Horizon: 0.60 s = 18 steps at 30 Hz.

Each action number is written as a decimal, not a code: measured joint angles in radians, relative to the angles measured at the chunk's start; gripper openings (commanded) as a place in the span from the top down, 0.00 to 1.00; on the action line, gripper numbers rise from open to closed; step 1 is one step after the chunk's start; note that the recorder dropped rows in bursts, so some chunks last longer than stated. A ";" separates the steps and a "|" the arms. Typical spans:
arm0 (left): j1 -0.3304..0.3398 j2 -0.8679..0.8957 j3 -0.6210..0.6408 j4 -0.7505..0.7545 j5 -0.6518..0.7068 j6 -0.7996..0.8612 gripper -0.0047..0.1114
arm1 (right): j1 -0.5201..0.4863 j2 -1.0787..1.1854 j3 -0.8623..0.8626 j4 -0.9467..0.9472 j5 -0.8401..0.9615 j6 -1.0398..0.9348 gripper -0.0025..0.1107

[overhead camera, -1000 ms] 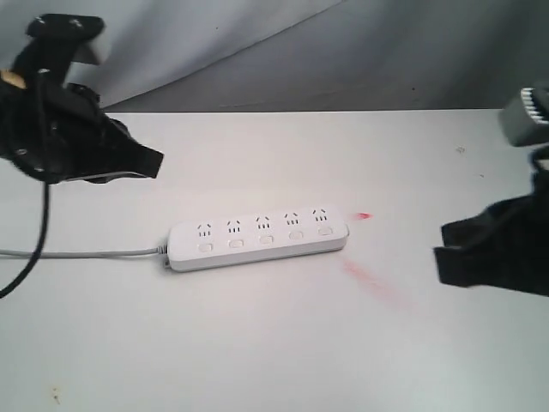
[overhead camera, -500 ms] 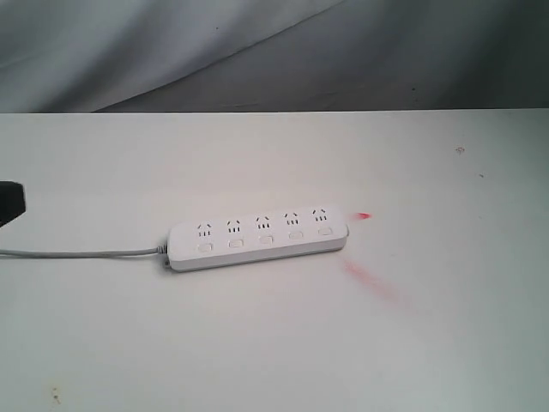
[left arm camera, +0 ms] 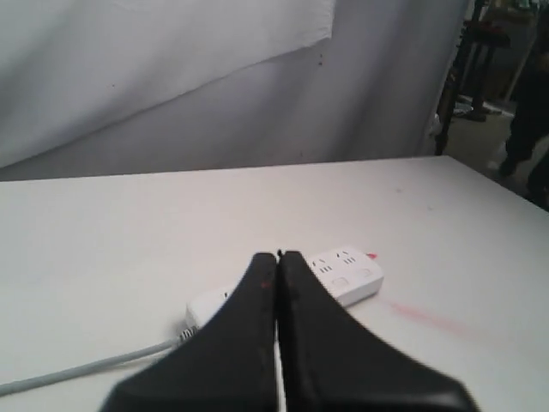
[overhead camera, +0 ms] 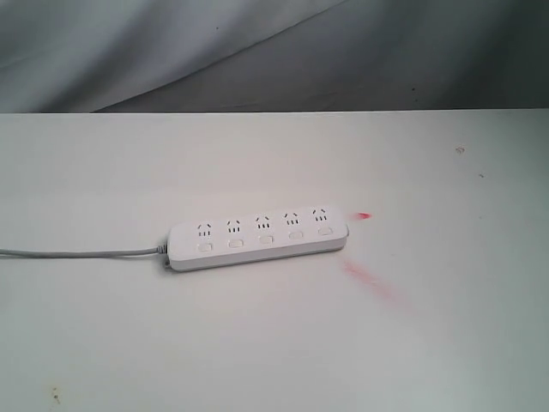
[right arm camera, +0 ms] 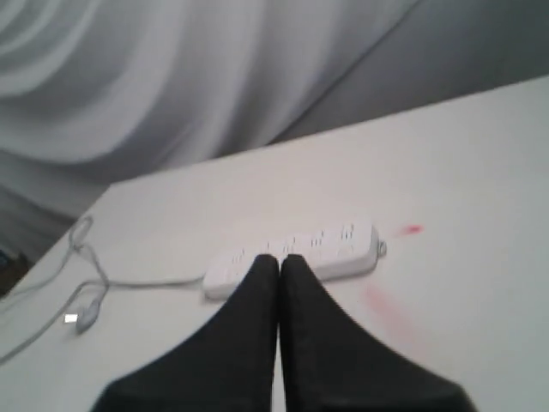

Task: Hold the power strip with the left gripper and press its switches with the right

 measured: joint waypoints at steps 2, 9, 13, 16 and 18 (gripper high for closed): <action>0.000 -0.024 0.043 0.000 -0.065 -0.009 0.96 | 0.000 0.000 0.051 -0.106 -0.091 0.082 0.98; 0.000 -0.042 0.166 0.000 -0.231 -0.014 0.96 | 0.000 0.002 0.261 -0.434 -0.282 0.250 0.98; 0.000 -0.042 0.208 0.000 -0.262 -0.014 0.96 | 0.000 0.002 0.368 -0.621 -0.325 0.352 0.98; 0.000 -0.042 0.208 0.006 -0.262 -0.002 0.96 | 0.000 0.002 0.402 -0.720 -0.331 0.473 0.98; 0.000 -0.042 0.208 0.006 -0.268 -0.002 0.96 | 0.000 0.002 0.404 -0.746 -0.335 0.505 0.98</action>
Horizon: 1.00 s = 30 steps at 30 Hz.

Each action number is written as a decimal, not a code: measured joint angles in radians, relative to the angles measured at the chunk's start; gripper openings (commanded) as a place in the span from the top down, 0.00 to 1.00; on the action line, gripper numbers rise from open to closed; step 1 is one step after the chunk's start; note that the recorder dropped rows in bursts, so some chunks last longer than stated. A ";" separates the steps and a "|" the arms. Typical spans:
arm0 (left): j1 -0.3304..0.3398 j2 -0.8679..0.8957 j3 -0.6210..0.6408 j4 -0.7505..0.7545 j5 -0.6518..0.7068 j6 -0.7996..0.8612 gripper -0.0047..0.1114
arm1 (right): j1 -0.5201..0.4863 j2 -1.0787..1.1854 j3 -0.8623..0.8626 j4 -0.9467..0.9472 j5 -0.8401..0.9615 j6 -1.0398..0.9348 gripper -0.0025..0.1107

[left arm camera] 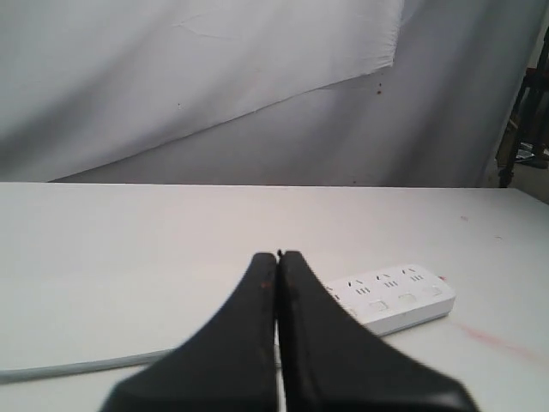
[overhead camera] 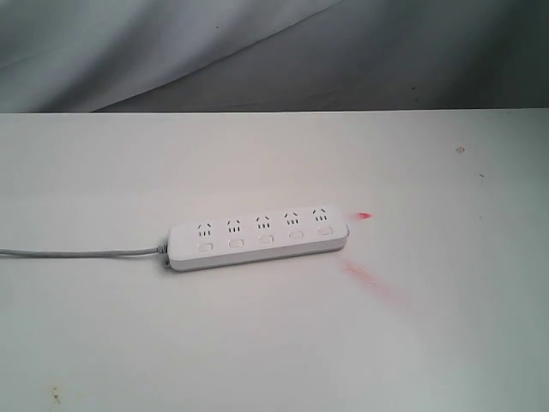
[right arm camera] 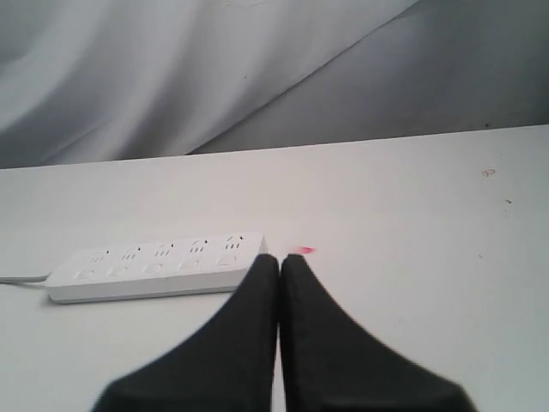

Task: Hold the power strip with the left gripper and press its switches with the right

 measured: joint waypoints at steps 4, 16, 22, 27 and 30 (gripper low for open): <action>0.000 0.000 0.000 -0.003 0.009 0.002 0.96 | 0.000 0.000 0.000 -0.010 -0.005 0.014 0.98; 0.000 0.000 0.000 -0.007 0.011 0.006 0.96 | 0.000 0.000 0.000 0.052 -0.009 0.014 0.98; 0.000 0.000 0.000 -0.007 0.011 0.006 0.96 | 0.000 0.000 0.000 0.055 -0.009 0.014 0.98; 0.000 -0.032 0.000 -0.004 0.011 0.008 0.96 | 0.000 0.000 0.000 0.055 -0.009 0.014 0.98; 0.000 -0.091 0.000 0.066 0.011 0.025 0.96 | 0.000 0.000 0.000 0.055 -0.009 0.014 0.98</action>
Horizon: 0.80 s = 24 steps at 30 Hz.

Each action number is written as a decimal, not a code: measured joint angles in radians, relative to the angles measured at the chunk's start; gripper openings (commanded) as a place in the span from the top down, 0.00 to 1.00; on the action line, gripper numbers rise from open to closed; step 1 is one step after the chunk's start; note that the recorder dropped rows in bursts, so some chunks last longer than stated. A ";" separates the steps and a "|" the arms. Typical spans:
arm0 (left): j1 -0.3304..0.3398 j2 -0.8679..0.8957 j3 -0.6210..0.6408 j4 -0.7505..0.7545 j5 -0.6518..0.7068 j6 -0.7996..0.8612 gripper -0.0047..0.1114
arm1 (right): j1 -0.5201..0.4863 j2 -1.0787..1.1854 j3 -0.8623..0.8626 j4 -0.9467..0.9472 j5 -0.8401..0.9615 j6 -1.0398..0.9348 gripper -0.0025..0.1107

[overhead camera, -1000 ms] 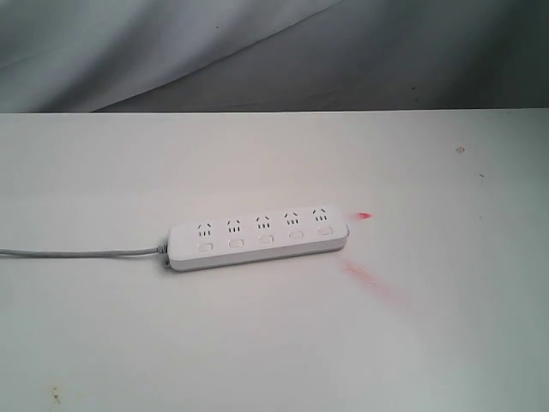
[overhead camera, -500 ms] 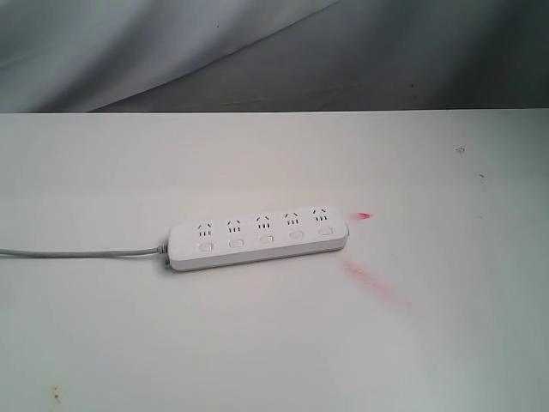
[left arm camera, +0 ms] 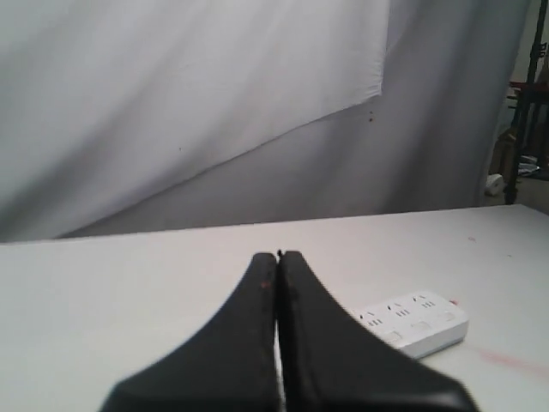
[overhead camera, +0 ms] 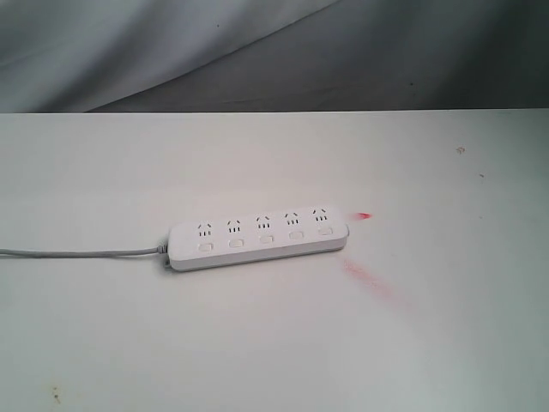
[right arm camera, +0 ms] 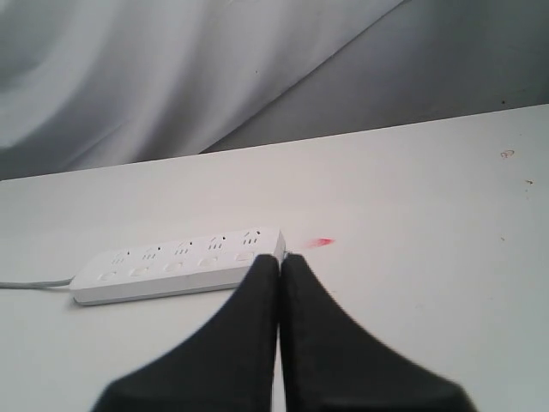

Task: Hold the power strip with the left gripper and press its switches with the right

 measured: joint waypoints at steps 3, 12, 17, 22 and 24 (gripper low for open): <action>0.013 -0.051 0.000 0.039 0.017 0.000 0.96 | 0.000 0.000 0.000 0.000 0.000 0.000 0.98; 0.152 -0.073 0.000 0.264 0.143 -0.245 0.96 | 0.000 0.000 0.000 0.000 0.000 0.000 0.98; 0.151 -0.073 0.000 0.369 0.154 -0.359 0.96 | 0.000 0.000 0.000 0.000 0.000 0.000 0.98; 0.151 -0.073 0.000 0.384 0.160 -0.374 0.96 | 0.000 0.000 0.000 0.000 0.000 0.000 0.98; 0.151 -0.073 0.000 0.384 0.160 -0.374 0.96 | 0.000 0.000 0.000 0.000 0.000 0.000 0.98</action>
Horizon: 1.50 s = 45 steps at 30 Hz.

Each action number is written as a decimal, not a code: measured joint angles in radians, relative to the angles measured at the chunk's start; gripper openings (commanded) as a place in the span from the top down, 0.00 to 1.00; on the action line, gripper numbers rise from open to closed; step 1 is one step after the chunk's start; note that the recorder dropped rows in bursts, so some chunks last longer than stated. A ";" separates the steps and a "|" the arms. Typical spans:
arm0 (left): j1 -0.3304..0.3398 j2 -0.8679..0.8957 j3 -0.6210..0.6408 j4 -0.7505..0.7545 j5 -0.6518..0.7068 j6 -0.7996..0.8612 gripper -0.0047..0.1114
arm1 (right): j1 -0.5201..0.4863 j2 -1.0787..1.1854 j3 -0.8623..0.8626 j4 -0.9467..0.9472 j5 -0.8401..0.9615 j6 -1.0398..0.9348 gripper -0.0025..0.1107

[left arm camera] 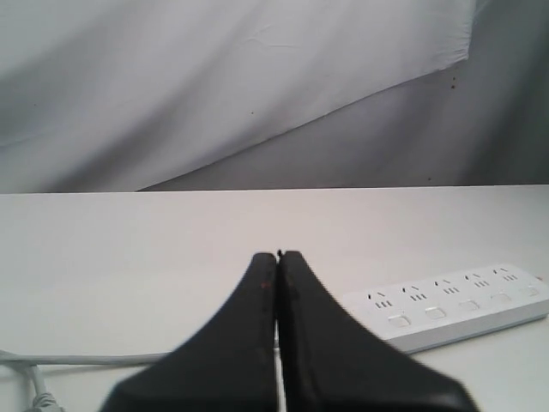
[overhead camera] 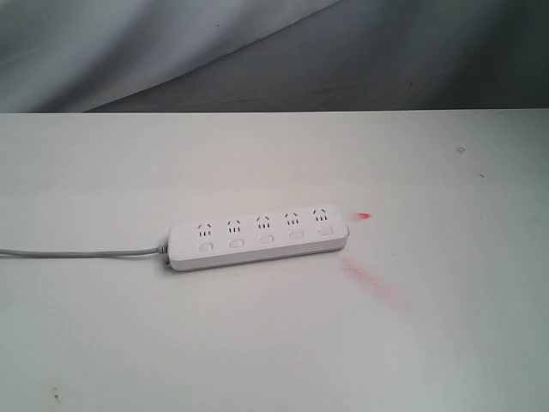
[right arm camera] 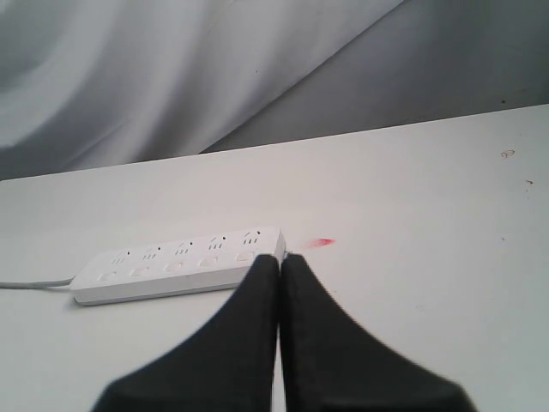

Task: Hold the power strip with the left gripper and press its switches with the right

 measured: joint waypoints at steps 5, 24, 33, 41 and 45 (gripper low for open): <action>0.000 0.000 0.000 0.003 0.006 0.000 0.96 | 0.000 0.000 0.000 0.000 0.000 0.000 0.98; 0.009 0.000 0.000 0.003 0.017 0.000 0.96 | 0.000 0.000 0.000 0.000 0.000 0.000 0.98; 0.045 0.000 0.000 0.003 0.017 0.000 0.96 | 0.000 0.000 0.000 0.000 0.000 0.000 0.98; 0.045 0.000 0.000 0.003 0.017 0.000 0.96 | 0.000 0.000 0.000 0.000 0.000 0.000 0.98; 0.045 0.000 0.000 0.003 0.017 0.000 0.96 | -0.060 0.000 0.000 0.000 -0.007 0.000 0.98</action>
